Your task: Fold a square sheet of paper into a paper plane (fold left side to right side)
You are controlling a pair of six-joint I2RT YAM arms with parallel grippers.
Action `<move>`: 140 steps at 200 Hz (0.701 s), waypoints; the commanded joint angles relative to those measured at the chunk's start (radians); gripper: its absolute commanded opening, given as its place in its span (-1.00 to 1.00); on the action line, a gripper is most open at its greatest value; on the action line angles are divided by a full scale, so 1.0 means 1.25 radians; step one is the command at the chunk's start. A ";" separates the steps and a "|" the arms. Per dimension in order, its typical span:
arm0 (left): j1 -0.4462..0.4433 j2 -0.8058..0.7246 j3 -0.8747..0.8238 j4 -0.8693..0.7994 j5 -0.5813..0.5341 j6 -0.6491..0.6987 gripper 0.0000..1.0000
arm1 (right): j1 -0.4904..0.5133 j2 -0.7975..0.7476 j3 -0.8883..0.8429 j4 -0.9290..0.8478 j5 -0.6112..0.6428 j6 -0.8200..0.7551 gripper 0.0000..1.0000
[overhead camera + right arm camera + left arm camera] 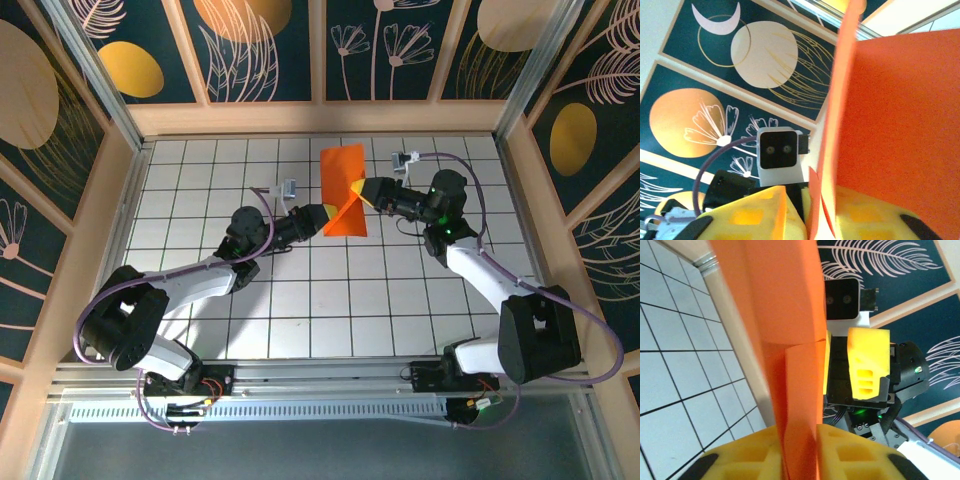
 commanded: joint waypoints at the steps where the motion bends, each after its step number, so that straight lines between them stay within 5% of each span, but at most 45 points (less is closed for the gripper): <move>1: -0.001 -0.024 0.014 -0.042 -0.019 0.039 -0.71 | -0.011 -0.030 0.019 -0.084 0.020 -0.082 -0.35; 40: -0.001 -0.080 0.034 -0.238 -0.056 0.139 -0.96 | -0.016 -0.071 0.090 -0.376 0.178 -0.314 -0.02; 61: -0.001 -0.115 0.080 -0.455 -0.111 0.234 -1.00 | -0.018 -0.096 0.114 -0.496 0.318 -0.420 0.18; 95: -0.002 -0.138 0.189 -0.824 -0.254 0.384 -1.00 | -0.019 -0.117 0.112 -0.585 0.525 -0.517 0.42; 140: -0.020 -0.092 0.328 -1.131 -0.391 0.470 -1.00 | -0.022 -0.105 0.096 -0.621 0.711 -0.565 0.76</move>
